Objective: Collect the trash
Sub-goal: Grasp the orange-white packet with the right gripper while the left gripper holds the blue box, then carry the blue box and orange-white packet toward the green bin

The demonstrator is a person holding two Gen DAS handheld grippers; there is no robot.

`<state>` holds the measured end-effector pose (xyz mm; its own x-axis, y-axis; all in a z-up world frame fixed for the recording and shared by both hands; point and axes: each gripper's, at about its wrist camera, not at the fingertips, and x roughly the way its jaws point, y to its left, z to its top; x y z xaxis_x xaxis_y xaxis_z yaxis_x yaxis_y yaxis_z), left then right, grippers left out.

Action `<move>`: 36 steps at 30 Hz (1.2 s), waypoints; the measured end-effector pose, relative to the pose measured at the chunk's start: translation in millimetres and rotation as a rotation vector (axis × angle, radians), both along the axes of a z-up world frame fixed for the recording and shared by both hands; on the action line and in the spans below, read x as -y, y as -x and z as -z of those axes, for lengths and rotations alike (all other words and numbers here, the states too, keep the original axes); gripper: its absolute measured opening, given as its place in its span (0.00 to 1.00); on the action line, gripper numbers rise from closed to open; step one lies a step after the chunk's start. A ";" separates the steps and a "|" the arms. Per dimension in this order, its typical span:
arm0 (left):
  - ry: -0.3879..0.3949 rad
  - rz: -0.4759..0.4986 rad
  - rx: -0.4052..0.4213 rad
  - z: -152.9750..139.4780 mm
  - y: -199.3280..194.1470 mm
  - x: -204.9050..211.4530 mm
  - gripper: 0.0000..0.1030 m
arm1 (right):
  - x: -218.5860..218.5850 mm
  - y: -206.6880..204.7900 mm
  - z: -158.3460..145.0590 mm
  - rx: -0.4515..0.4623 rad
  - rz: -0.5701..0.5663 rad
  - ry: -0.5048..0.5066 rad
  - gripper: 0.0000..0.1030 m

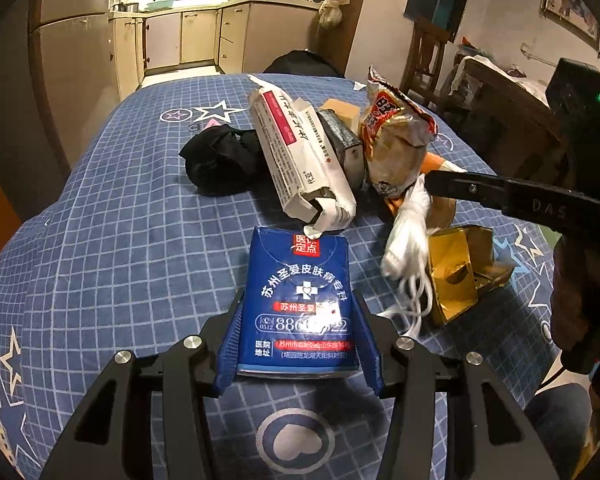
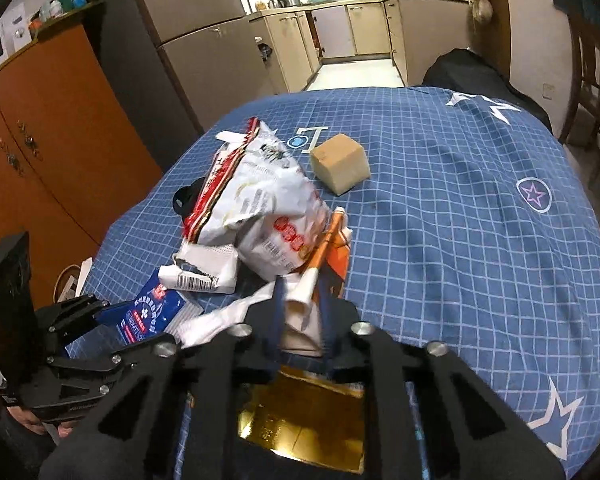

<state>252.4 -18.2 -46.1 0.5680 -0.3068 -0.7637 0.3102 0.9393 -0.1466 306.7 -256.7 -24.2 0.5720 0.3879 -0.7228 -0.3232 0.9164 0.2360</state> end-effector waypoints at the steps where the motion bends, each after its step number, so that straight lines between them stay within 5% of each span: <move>1: 0.001 -0.003 0.000 0.2 -0.3 1.1 0.49 | -0.7 2.3 -1.3 0.014 0.004 0.006 0.11; 15: 0.030 -0.056 0.041 -7.7 16.9 0.3 0.49 | 39.0 35.8 -62.8 0.244 0.150 -0.039 0.08; 29: 0.095 -0.125 0.162 -64.3 45.7 -23.9 0.49 | 50.7 76.4 -81.9 0.313 0.164 -0.035 0.09; 36: 0.124 -0.041 0.199 -98.5 50.8 18.8 0.49 | 76.5 110.0 -99.2 0.367 0.221 -0.033 0.09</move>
<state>201.6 -37.0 52.4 0.7171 -0.3653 -0.5936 0.3069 0.9301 -0.2017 196.8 -333.2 75.0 0.8610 0.2466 -0.4449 -0.1880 0.9670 0.1722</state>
